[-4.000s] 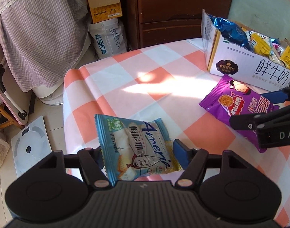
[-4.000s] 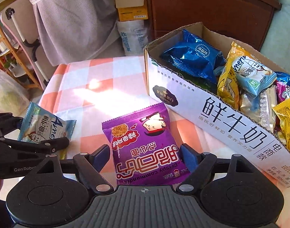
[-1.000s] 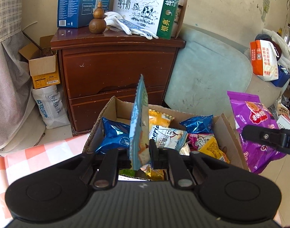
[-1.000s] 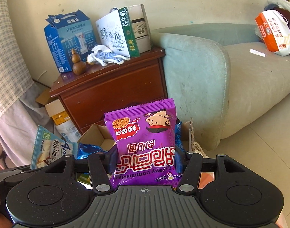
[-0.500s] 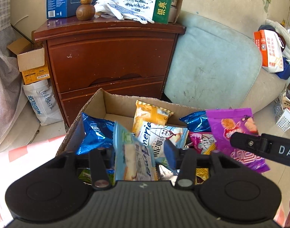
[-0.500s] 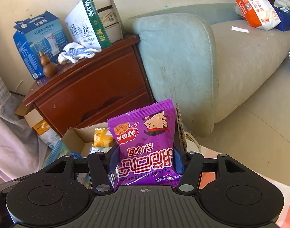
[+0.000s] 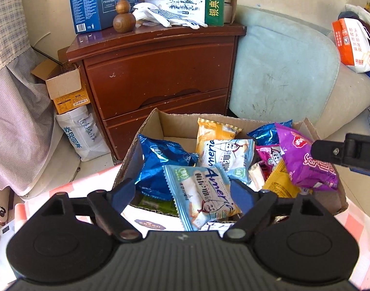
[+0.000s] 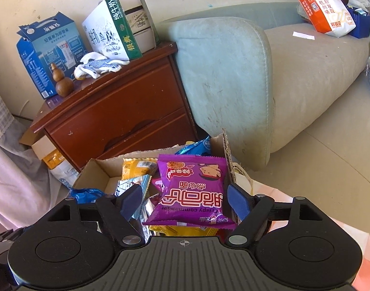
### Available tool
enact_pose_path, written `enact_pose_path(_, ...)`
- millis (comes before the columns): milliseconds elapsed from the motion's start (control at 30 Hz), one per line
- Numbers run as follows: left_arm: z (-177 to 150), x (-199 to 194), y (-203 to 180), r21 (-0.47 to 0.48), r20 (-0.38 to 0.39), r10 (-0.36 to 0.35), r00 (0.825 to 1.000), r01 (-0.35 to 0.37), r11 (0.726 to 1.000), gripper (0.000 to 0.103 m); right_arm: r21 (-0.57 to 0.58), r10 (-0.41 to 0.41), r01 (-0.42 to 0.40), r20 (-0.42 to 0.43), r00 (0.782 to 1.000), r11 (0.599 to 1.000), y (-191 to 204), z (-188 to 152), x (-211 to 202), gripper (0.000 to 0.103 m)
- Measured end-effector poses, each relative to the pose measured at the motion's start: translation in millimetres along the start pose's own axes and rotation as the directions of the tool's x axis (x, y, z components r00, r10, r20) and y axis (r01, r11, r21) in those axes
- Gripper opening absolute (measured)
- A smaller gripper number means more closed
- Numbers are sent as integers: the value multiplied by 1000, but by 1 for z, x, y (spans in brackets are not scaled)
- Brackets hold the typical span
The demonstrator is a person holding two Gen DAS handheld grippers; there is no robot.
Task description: Organize snacks
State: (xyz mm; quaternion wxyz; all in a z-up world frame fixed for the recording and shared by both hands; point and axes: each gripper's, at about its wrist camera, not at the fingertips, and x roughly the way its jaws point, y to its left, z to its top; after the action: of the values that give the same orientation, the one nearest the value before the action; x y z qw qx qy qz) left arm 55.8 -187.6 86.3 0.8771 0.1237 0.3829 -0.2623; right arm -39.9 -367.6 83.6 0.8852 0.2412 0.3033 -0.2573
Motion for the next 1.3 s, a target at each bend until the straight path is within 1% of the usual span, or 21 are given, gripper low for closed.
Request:
enact_pose_path(33, -2, -3, 1, 0, -5, 1, 1000, -1, 1000, 88, -2, -5, 5, -1, 1000, 1000, 1, -1, -3, 83)
enact_pose_path(233, -13, -17, 6, 4, -43, 8, 999, -7, 1000, 91, -40, -46, 46, -10, 999, 998, 8, -10, -16, 87)
enact_pose_path(300, -16, -22, 8, -5, -49, 12, 999, -12, 1000, 92, -53, -72, 71, -20, 997, 996, 8, -14, -20, 90)
enact_pose_path(367, -16, -25, 9, -12, -50, 9, 999, -9, 1000, 93, -58, -96, 94, -25, 995, 994, 8, -19, -24, 90)
enact_pose_path(533, -13, -25, 8, -8, -52, 28, 998, -28, 1000, 97, -84, -156, 151, -49, 987, 985, 9, -26, -25, 96)
enact_pose_path(667, -12, -21, 6, 0, -68, 38, 997, -38, 999, 97, -124, -190, 181, -64, 980, 976, 13, -28, -18, 97)
enact_pose_path(767, -10, -18, 5, 6, -75, 54, 996, -54, 999, 97, -131, -199, 187, -85, 976, 974, 15, -28, -14, 97)
enact_pose_path(867, -10, -16, 4, 4, -79, 63, 995, -63, 998, 97, -139, -198, 185, -81, 977, 973, 17, -29, -14, 97)
enact_pose_path(1100, -8, -12, 3, -5, -100, 72, 992, -73, 997, 97, -160, -229, 215, -79, 970, 964, 17, -29, -11, 98)
enact_pose_path(1300, -9, -8, 1, 1, -113, 80, 990, -81, 997, 97, -179, -234, 215, -87, 968, 960, 21, -31, -8, 98)
